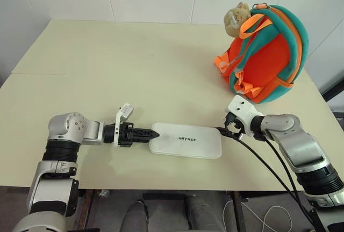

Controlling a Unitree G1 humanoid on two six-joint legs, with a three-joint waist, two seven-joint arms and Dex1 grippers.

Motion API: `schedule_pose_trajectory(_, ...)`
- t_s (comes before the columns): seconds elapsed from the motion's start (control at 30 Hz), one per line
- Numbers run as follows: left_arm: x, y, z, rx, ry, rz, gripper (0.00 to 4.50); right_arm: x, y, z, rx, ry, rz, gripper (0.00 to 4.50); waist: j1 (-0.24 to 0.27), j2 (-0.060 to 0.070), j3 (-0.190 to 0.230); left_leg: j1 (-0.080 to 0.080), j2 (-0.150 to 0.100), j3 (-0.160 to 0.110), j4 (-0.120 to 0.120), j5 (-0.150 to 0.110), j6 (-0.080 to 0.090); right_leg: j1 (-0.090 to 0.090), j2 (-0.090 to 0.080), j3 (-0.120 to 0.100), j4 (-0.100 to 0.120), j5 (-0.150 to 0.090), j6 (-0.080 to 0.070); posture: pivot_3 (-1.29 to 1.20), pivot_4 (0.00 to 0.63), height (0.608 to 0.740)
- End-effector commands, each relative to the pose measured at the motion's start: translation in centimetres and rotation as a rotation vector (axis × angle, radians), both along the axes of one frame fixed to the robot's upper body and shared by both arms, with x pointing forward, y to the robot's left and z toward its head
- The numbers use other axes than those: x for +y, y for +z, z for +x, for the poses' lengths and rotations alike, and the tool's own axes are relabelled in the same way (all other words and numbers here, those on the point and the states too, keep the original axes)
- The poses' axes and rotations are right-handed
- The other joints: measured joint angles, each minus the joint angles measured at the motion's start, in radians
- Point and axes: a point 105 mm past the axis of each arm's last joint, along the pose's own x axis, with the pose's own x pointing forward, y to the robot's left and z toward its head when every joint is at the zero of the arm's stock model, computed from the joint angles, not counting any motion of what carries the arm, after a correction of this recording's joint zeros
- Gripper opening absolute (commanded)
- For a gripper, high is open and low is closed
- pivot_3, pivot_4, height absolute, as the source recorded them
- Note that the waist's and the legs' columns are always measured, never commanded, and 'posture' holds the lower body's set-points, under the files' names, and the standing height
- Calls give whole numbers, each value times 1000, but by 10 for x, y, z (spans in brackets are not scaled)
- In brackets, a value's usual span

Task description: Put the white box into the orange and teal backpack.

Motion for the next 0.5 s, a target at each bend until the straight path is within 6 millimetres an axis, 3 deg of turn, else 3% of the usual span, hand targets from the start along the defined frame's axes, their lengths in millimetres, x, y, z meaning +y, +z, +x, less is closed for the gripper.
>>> schedule_pose_trajectory(0.03, -10, -2, -1, -41, -35, 30, 1370, 25, -9, -11, 48, 95, 39, 4500, 0, 0, 0, 0, 0, 0, 0, 0, 0, 0, 0, 0, 0, 0, 0, 0, 150, 740)
schedule_pose_trajectory(0.23, -18, 5, 2, -75, -31, -30, 1369, 37, -8, -14, 52, 133, 68, 4500, 0, 0, 0, 0, 0, 0, 0, 0, 0, 0, 0, 0, 0, 0, 0, 0, 150, 740)
schedule_pose_trajectory(0.5, -8, 34, 1, -117, 6, -199, 1253, 14, -2, -5, 4, 29, 60, 4500, -2, -1, 0, 0, 0, 0, 0, 0, 0, 0, 0, 0, 0, 0, 0, 0, 150, 740)
